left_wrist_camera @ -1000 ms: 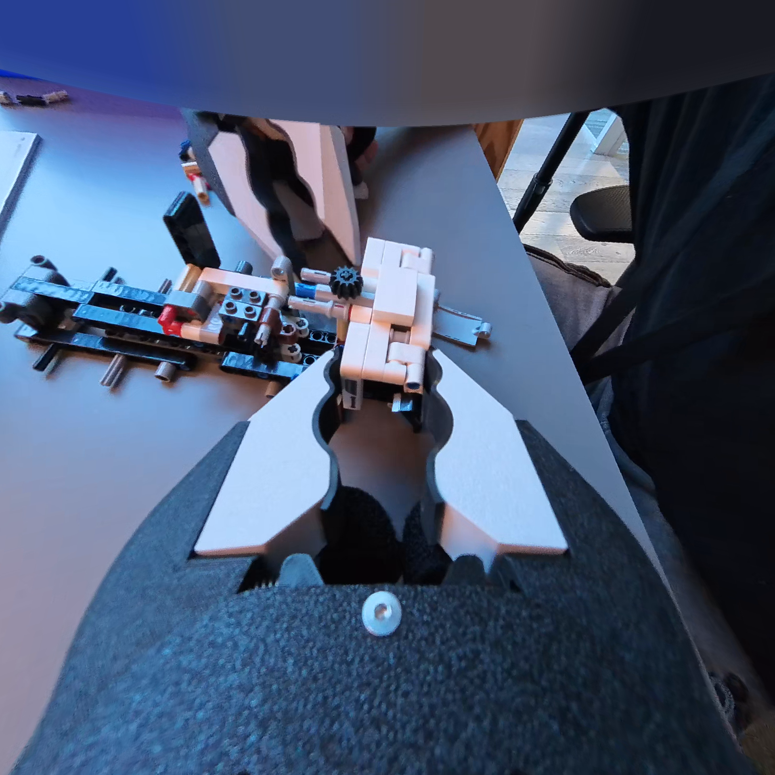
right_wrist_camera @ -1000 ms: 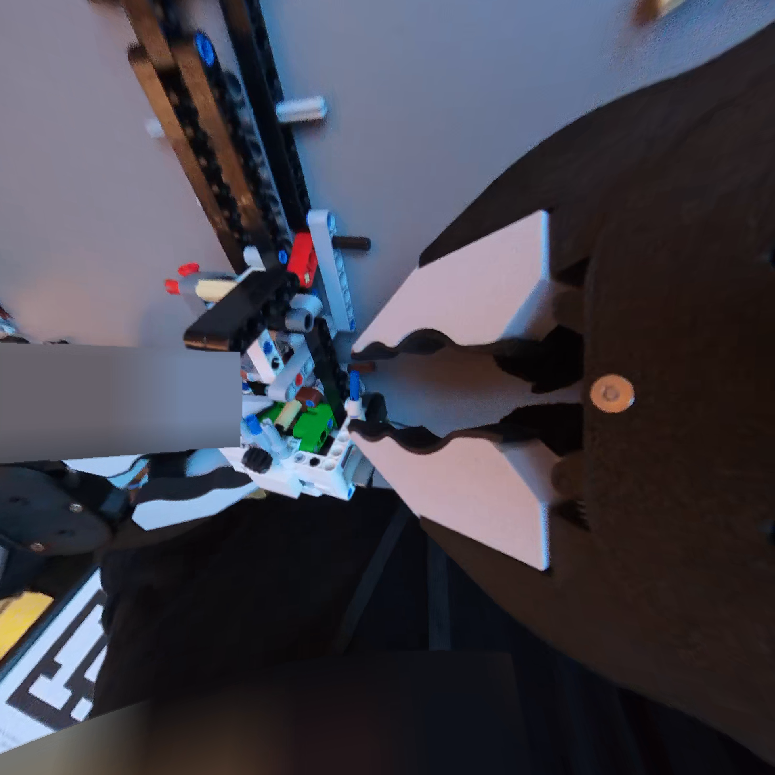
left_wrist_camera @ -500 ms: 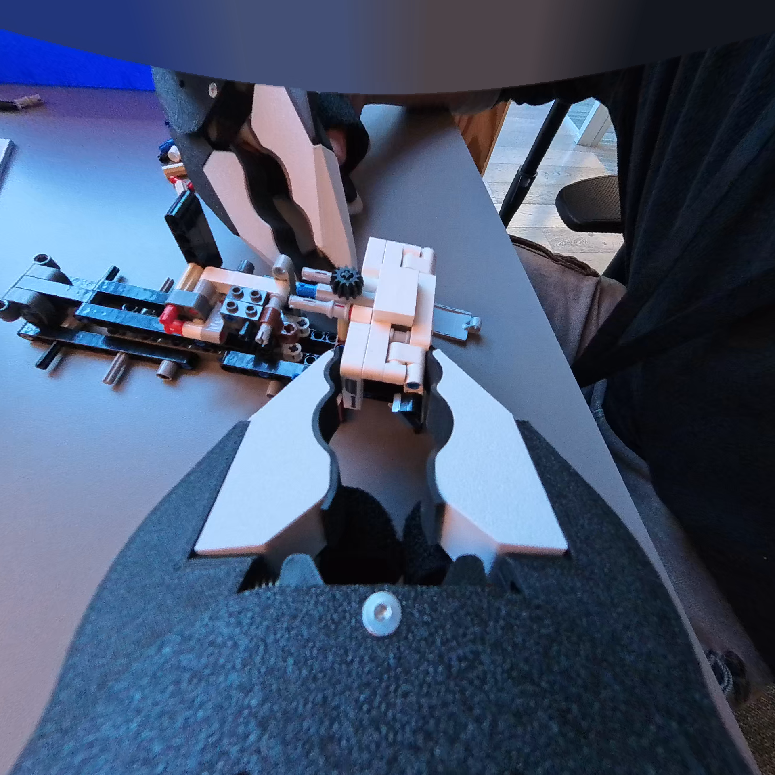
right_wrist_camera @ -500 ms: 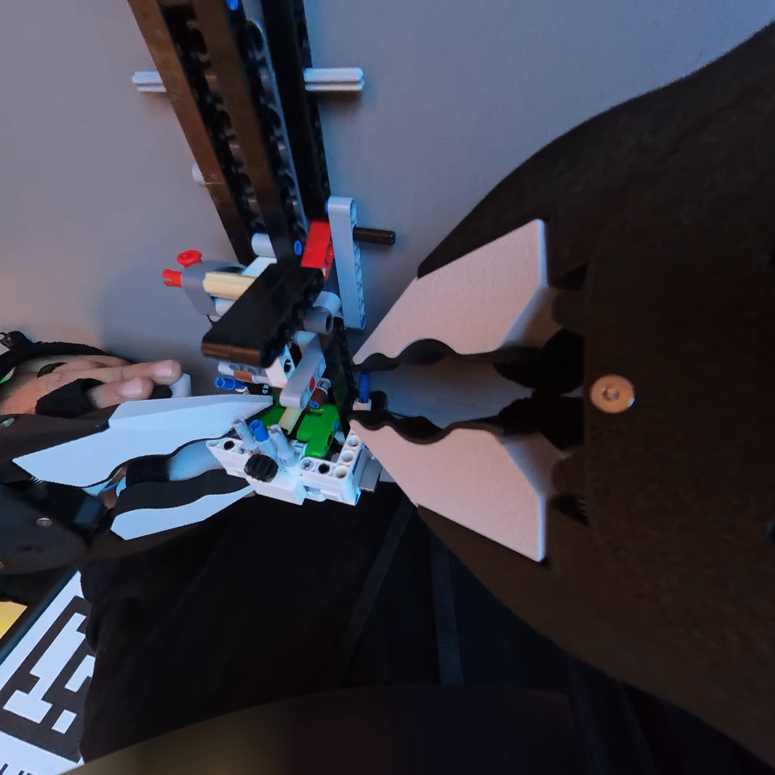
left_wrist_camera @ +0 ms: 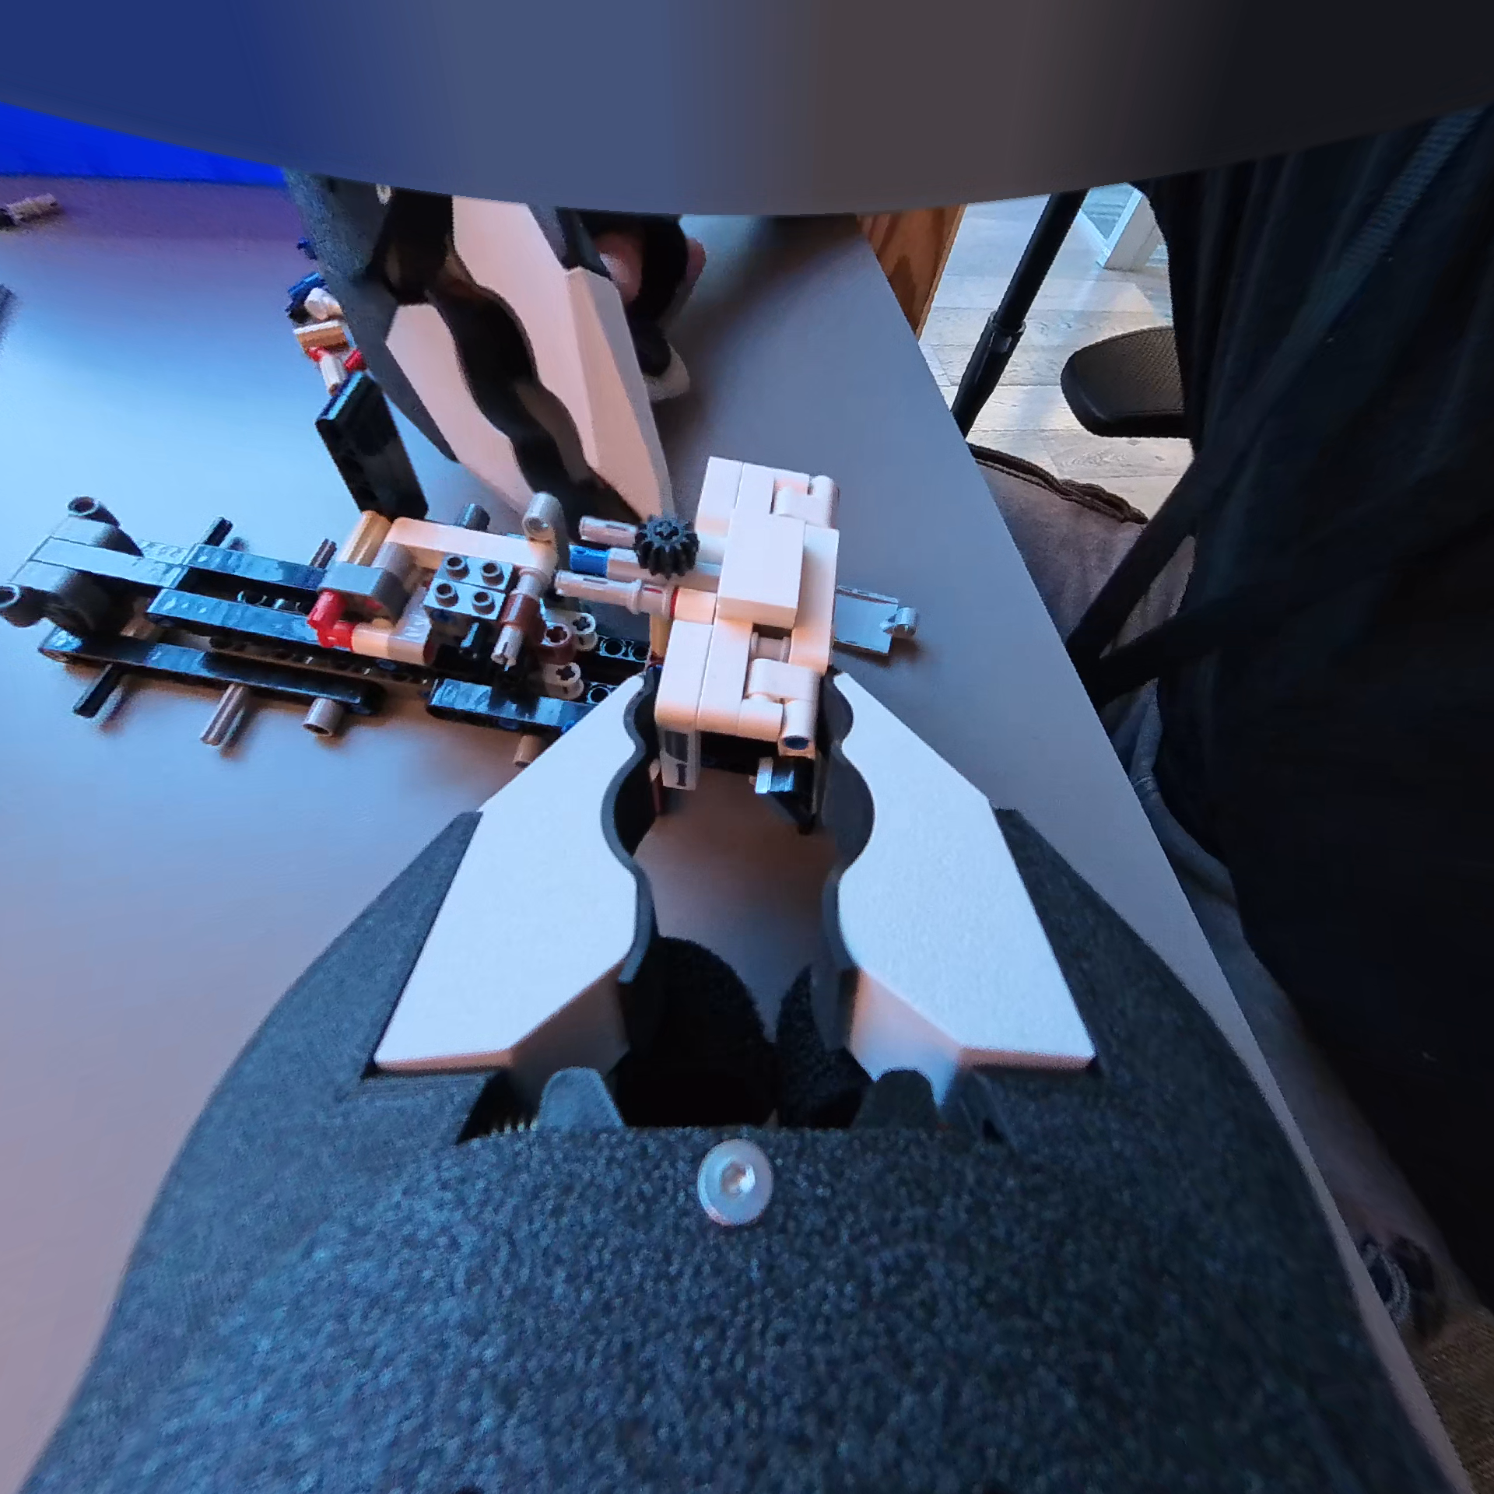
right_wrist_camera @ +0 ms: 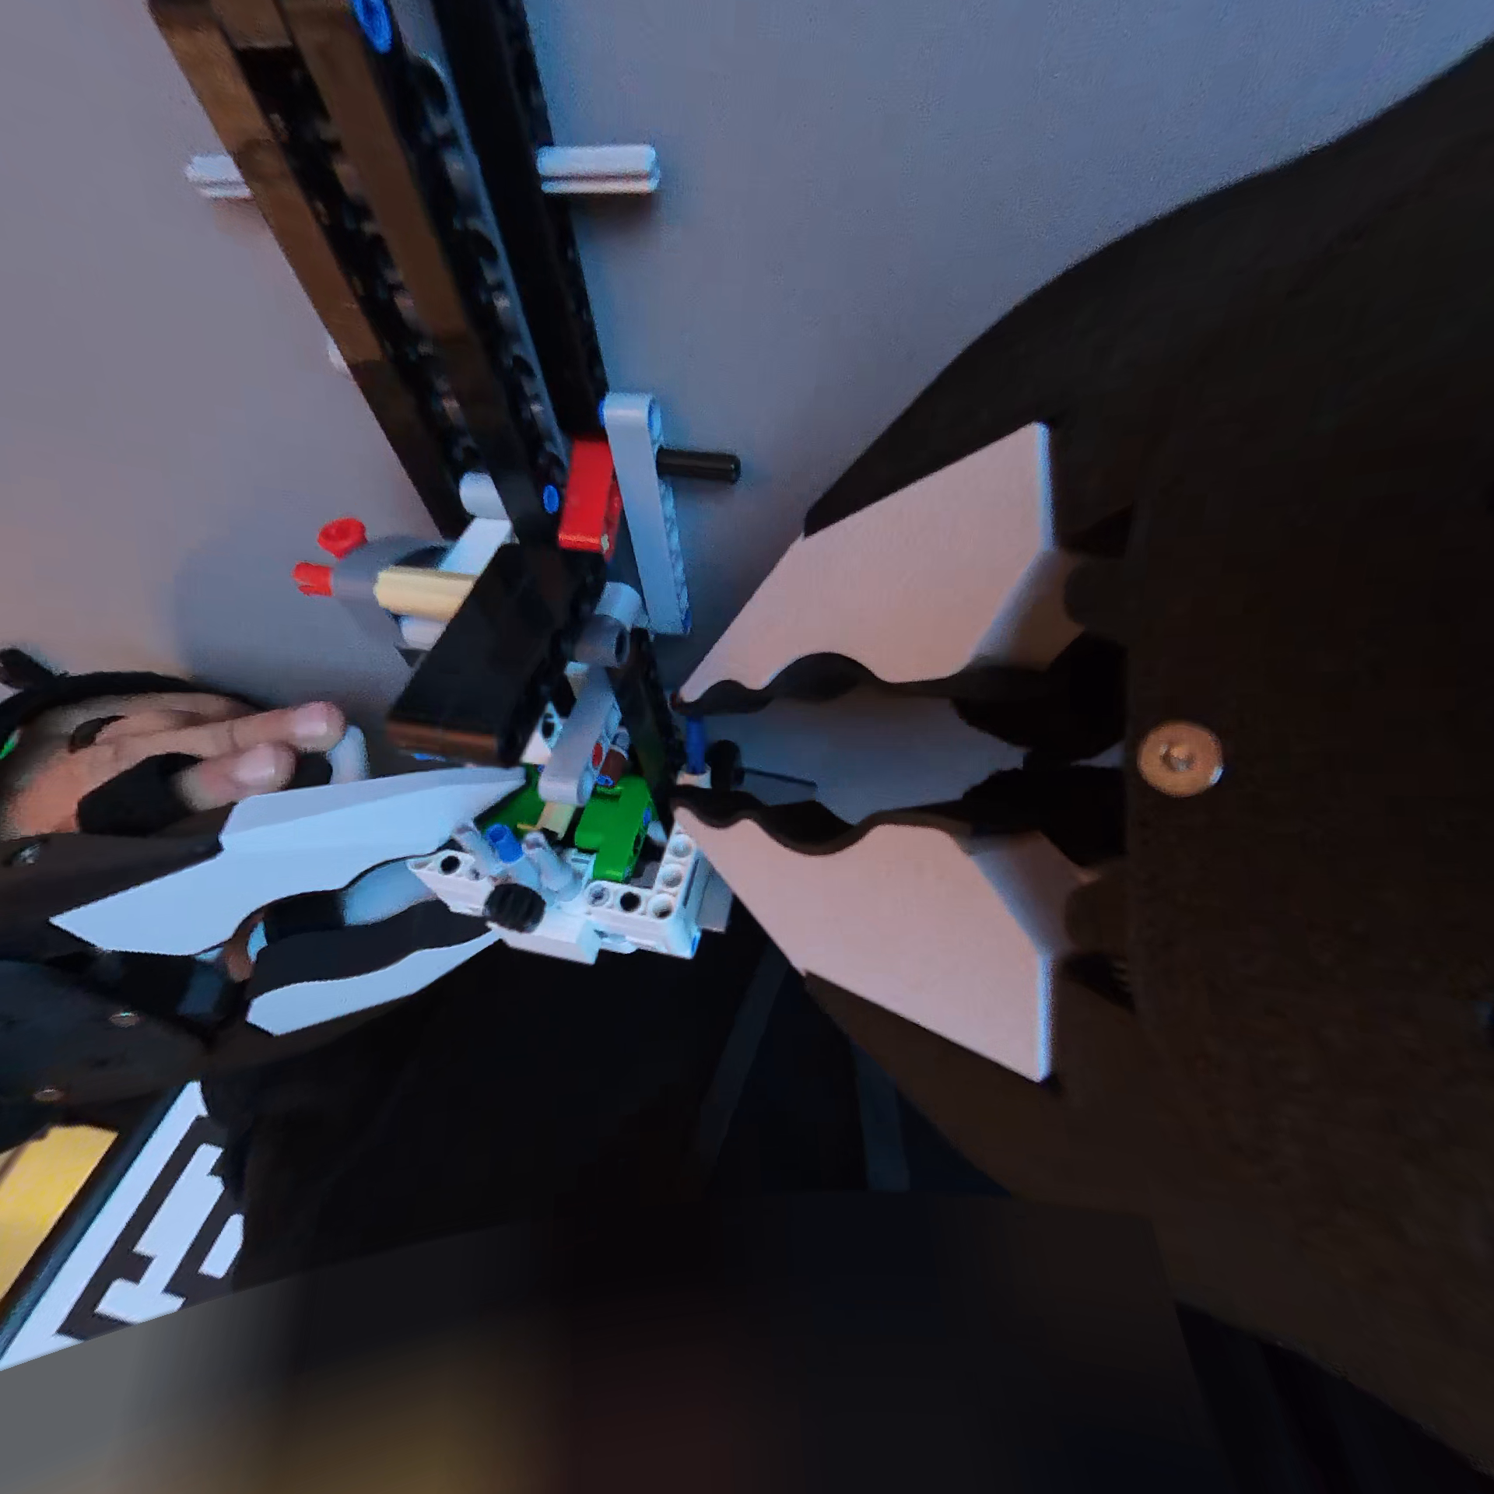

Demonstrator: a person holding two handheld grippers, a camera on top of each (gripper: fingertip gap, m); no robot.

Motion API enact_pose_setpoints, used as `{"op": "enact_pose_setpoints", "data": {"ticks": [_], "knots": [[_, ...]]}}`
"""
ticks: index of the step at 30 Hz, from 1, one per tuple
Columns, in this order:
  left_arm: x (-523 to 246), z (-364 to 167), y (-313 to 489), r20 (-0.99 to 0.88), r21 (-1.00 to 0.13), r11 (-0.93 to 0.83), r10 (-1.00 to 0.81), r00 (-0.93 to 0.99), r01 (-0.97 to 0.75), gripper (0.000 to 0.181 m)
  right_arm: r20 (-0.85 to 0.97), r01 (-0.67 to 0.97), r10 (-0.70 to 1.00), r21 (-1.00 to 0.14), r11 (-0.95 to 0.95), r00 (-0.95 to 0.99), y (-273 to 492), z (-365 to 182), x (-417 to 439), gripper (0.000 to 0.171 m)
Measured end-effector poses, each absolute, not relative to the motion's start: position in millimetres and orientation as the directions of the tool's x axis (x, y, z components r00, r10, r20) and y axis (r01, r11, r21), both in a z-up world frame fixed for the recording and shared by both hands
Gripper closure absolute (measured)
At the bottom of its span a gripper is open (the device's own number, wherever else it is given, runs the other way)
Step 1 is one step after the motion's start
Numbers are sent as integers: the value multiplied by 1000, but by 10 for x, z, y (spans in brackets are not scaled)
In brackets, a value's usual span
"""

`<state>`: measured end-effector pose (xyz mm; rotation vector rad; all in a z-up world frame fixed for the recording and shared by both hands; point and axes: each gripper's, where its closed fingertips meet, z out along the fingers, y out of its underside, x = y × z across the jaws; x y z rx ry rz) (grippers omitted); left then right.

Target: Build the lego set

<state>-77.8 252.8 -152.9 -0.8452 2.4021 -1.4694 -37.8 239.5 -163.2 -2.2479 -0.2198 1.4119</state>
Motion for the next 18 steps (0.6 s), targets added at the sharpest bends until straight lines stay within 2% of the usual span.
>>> {"op": "enact_pose_setpoints", "data": {"ticks": [18], "knots": [[-796,-1537,2492,137,-861,341,-559,-818,-377,144,-699,-48,451,-568,-822,555,2369,-1647,-394,160]]}}
